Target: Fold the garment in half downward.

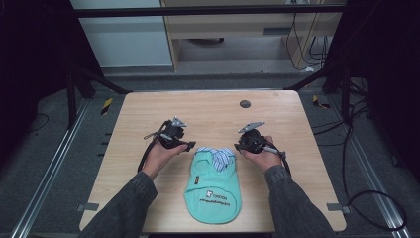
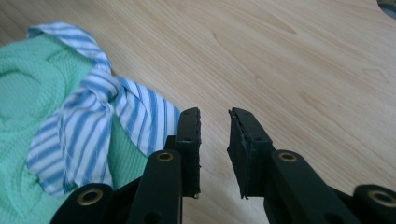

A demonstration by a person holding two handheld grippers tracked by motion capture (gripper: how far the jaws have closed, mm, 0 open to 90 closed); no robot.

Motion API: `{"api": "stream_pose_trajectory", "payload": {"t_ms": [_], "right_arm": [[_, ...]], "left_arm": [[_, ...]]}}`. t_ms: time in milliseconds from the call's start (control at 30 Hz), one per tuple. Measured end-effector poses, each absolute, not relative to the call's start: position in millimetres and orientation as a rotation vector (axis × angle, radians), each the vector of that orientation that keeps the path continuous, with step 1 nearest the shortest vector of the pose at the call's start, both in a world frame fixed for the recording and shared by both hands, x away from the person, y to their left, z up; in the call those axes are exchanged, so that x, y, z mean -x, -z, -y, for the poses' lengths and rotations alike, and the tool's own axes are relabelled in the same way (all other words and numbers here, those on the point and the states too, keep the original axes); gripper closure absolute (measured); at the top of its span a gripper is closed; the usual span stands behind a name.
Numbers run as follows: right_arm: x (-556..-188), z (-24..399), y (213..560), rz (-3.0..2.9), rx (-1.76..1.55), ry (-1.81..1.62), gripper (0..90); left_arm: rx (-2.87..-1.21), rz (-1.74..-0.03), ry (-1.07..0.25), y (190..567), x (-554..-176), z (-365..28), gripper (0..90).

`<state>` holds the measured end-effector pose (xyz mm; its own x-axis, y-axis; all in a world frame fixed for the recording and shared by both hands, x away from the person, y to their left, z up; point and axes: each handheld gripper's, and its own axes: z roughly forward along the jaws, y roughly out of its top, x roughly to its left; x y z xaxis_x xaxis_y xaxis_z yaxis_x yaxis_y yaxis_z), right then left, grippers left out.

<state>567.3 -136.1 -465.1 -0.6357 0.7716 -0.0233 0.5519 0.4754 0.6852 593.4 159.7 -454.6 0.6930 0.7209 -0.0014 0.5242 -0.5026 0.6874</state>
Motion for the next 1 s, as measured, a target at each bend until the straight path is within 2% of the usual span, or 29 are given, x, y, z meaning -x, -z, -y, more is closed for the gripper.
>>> {"api": "stream_pose_trajectory", "payload": {"t_ms": [533, 1000], "right_arm": [[-576, 125, 468, -2.409, -1.128, -0.956, 80.9], [-573, 113, 475, -2.467, -1.127, -0.947, 75.7]], "left_arm": [[-2.256, -0.926, -0.35, 460, -599, -147, 42.3], [-2.249, -0.938, -0.316, 466, -599, -139, 39.4]]}}
